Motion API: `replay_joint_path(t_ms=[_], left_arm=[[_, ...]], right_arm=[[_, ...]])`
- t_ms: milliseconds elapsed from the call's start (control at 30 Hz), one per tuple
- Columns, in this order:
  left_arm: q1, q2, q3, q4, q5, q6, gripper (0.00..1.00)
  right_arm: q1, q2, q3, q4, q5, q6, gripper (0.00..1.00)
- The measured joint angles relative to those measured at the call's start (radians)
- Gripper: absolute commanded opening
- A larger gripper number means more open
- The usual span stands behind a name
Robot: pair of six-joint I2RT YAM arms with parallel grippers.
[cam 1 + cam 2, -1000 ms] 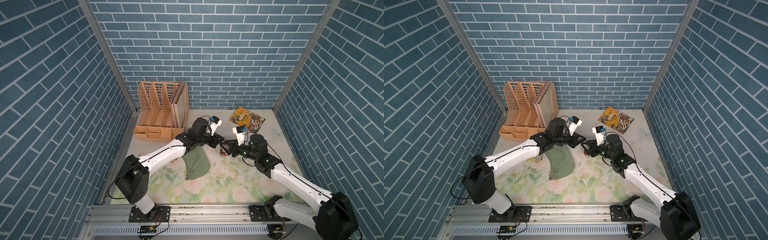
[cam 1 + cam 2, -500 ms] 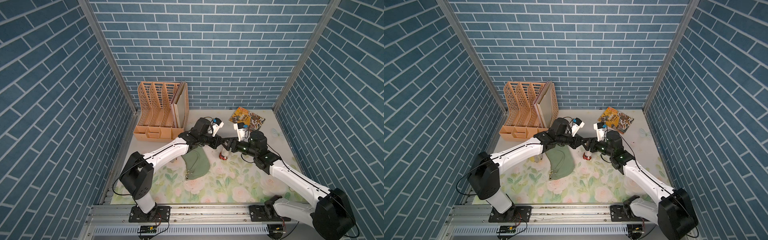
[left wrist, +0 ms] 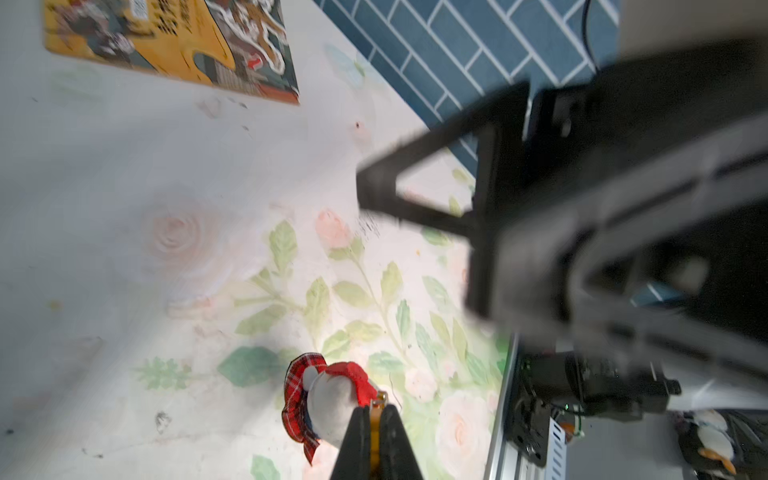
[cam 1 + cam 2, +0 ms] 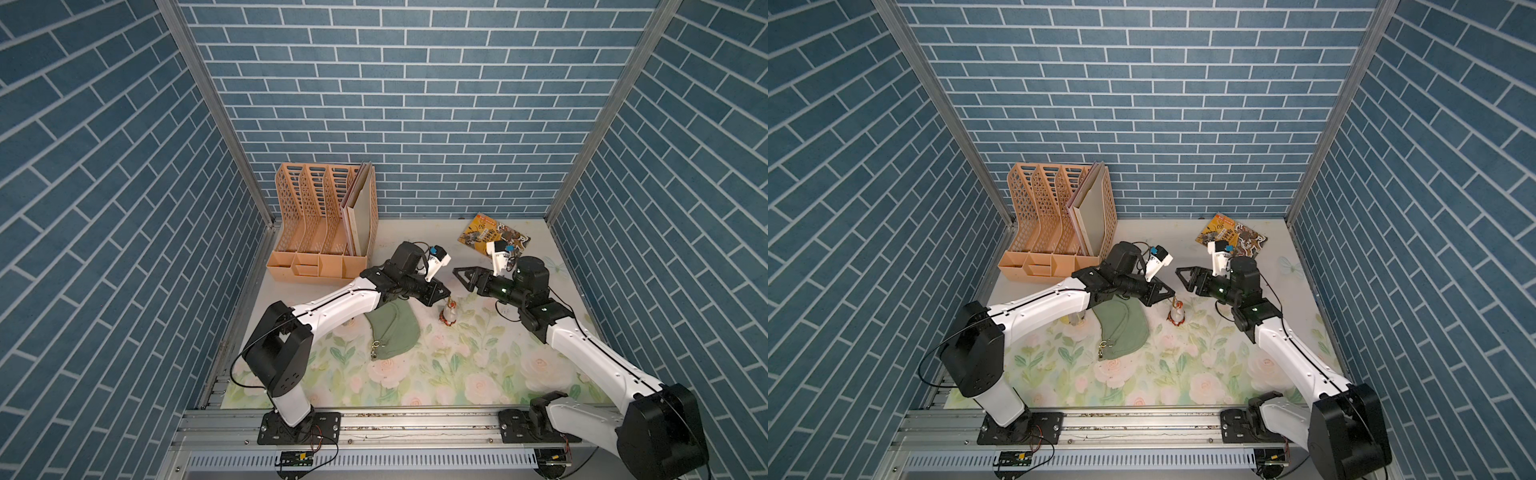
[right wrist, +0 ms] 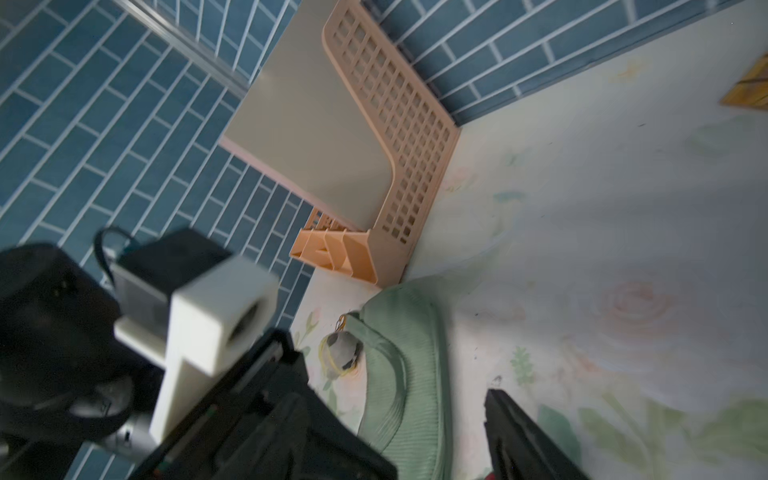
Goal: Remove the decoration from the bag
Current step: Place the decoration item at the center of the board.
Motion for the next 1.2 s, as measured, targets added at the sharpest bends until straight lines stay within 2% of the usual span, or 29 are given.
replay_joint_path(t_ms=[200,367,467,733,833,1000,1100,1200], left_arm=[[-0.051,0.053,0.001,-0.032,0.055,0.045,0.00],[-0.118,0.170,0.040,-0.021,0.104,0.084,0.02],[-0.111,0.287,0.130,-0.024,0.095,0.112,0.05],[-0.015,0.525,0.434,-0.034,0.043,0.161,0.06],[0.013,0.570,0.497,-0.052,0.031,0.171,0.15],[0.019,0.587,0.514,-0.067,0.016,0.166,0.44],[0.022,0.584,0.513,-0.069,-0.002,0.154,0.52],[0.042,0.546,0.477,-0.064,-0.032,0.134,0.55]], right_arm=[[-0.079,-0.024,-0.035,0.007,0.026,0.024,0.74],[-0.154,-0.039,-0.071,0.003,0.091,0.053,0.73],[-0.168,-0.038,-0.071,-0.016,0.135,0.052,0.73],[-0.163,-0.038,-0.071,-0.088,0.179,0.045,0.72],[-0.154,-0.040,-0.072,-0.114,0.199,0.037,0.72],[-0.095,-0.050,-0.075,-0.139,0.242,0.023,0.69],[-0.011,-0.050,-0.075,-0.158,0.278,0.010,0.65],[0.100,-0.050,-0.075,-0.169,0.325,0.007,0.62]])
